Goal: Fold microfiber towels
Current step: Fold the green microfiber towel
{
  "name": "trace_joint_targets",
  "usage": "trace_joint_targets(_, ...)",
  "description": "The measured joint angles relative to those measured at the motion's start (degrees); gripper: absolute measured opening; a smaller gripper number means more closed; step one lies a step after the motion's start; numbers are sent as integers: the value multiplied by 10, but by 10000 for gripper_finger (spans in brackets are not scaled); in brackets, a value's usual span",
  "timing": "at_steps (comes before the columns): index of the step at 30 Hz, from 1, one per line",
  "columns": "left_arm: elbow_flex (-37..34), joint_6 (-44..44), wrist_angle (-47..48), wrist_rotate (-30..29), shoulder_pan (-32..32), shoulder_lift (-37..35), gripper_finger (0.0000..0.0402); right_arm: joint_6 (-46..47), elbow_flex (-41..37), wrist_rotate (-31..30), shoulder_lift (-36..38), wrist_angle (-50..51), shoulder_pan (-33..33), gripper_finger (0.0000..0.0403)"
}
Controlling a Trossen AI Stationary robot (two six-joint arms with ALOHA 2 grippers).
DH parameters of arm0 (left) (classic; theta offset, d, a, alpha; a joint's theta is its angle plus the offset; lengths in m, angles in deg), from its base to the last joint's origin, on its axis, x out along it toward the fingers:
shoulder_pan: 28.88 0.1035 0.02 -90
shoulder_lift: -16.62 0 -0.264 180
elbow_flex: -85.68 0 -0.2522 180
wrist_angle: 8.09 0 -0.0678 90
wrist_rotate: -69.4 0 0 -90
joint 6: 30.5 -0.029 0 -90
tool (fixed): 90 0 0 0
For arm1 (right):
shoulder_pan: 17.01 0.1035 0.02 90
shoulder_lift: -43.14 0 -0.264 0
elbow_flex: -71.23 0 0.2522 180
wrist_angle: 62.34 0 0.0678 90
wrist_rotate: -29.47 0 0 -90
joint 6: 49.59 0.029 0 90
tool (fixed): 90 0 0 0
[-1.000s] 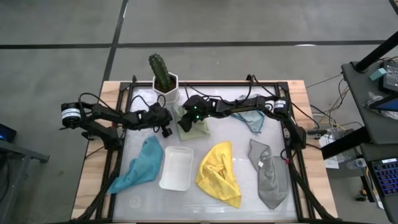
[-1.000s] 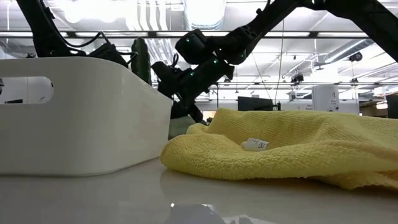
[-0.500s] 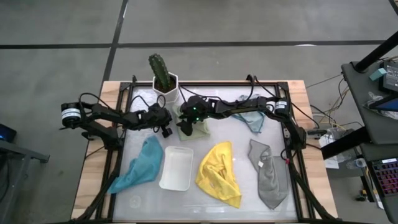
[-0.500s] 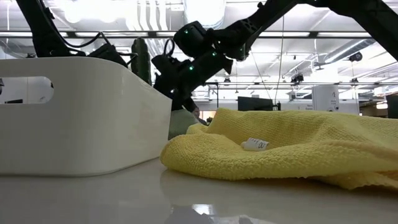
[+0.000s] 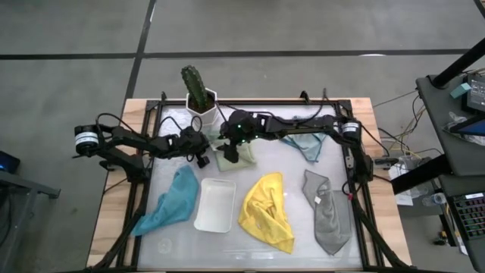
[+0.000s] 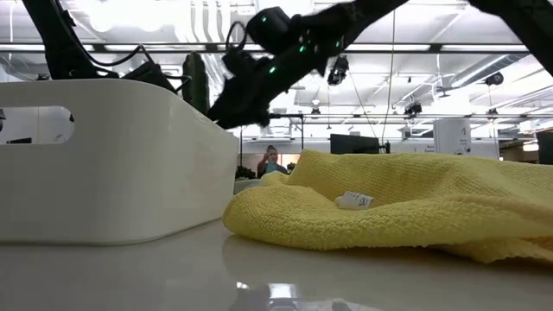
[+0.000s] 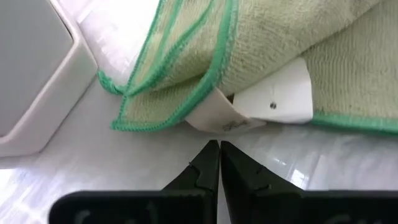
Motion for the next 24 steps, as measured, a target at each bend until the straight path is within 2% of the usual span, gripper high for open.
trace_joint_targets(5,0,1,3,1,0,0,1,-46,-10,-58,48,112,-15,185)
trace_joint_targets(10,2,0,4,1,0,0,1,-53,-57,-90,62,129,-52,129)
trace_joint_targets(18,1,0,4,2,0,0,1,-51,-161,-92,47,7,-112,17)
trace_joint_targets(24,1,-1,2,2,0,0,1,-51,-215,-86,41,-95,-112,11)
